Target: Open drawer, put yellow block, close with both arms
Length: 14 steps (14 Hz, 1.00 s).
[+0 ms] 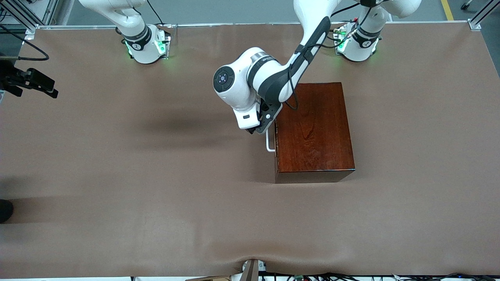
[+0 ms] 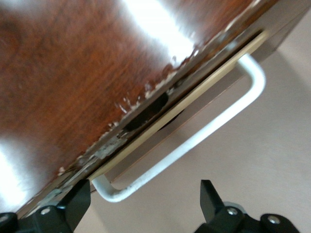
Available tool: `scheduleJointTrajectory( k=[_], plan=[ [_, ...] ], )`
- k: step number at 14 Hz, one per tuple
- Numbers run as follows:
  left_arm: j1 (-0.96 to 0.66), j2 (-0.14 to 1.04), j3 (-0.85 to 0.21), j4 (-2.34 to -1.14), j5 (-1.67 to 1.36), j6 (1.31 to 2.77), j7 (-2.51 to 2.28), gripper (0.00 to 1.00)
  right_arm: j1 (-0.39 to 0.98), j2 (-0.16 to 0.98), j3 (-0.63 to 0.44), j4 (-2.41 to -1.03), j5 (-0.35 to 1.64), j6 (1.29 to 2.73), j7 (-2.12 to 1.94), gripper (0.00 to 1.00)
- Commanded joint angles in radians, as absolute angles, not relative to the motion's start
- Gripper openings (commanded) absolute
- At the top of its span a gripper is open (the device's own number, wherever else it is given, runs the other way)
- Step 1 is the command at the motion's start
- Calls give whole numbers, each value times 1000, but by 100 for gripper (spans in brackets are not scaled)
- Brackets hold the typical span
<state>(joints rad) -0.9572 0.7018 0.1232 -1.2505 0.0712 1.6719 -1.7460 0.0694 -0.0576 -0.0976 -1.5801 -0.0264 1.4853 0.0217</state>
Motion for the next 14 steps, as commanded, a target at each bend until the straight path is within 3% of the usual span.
scheduleJointTrajectory(
  k=[1,14],
  plan=[
    [-948,602,129,-1266,67,1667,-1671,100,61,-54,-91,-1577,-25,1483,35,100],
    [-500,405,121,-1278,57,1652,-912,100,72,-57,-83,-1563,-23,1474,37,100]
  ],
)
